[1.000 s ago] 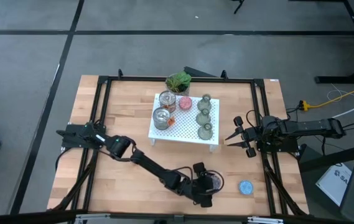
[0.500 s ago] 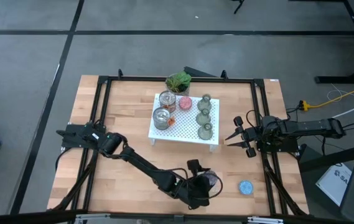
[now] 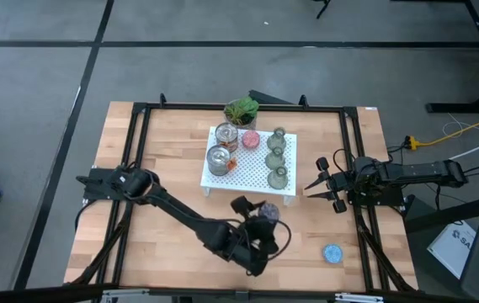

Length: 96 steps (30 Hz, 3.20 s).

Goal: Stock candles and vases on shelf
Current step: Align the black patterned scented candle with the other scented candle on the shelf

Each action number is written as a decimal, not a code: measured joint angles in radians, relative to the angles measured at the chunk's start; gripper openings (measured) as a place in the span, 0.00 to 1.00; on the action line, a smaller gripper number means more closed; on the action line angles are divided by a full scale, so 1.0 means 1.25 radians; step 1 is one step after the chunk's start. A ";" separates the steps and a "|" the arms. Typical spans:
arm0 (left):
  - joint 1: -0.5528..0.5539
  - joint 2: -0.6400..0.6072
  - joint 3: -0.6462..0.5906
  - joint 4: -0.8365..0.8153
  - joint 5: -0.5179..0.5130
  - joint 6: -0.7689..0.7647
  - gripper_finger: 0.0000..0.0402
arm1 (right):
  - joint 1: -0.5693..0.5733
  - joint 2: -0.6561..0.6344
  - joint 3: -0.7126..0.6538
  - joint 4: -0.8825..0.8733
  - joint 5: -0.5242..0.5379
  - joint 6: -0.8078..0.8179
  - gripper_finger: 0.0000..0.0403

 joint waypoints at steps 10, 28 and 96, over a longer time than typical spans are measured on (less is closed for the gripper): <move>0.037 -0.029 0.000 -0.227 -0.030 -0.226 0.73 | 0.000 0.000 0.000 0.000 0.000 0.000 0.31; 0.134 -0.038 0.000 -0.409 0.010 -0.354 0.73 | 0.000 0.000 0.000 0.000 0.000 0.000 0.31; 0.014 -0.088 0.000 -0.458 0.123 0.139 0.10 | 0.000 0.000 0.000 0.000 0.000 0.000 0.31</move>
